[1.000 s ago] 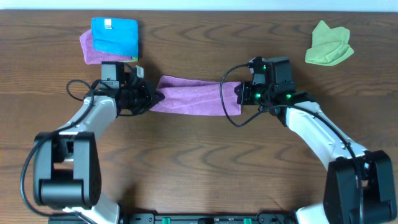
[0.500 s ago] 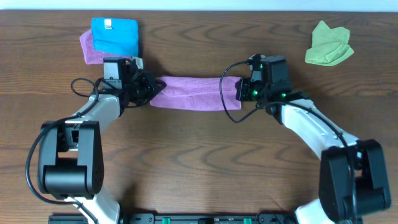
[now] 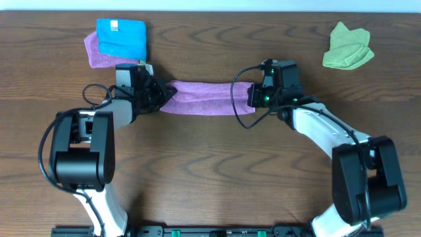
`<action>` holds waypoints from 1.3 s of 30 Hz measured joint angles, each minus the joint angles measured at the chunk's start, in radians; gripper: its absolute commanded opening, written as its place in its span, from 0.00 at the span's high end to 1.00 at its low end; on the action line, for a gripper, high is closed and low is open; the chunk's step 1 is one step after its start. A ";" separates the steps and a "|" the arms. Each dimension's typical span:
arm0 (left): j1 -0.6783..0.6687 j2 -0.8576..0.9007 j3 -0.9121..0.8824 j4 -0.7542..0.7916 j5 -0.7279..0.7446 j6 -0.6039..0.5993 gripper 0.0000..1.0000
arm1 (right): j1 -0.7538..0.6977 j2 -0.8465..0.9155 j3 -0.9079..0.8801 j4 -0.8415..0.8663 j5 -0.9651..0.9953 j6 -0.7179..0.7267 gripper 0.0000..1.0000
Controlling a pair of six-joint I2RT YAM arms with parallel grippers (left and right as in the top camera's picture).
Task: Fold the cloth
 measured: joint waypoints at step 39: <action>0.068 0.013 0.077 0.001 0.093 -0.030 0.80 | 0.029 0.069 0.000 -0.059 0.151 -0.002 0.73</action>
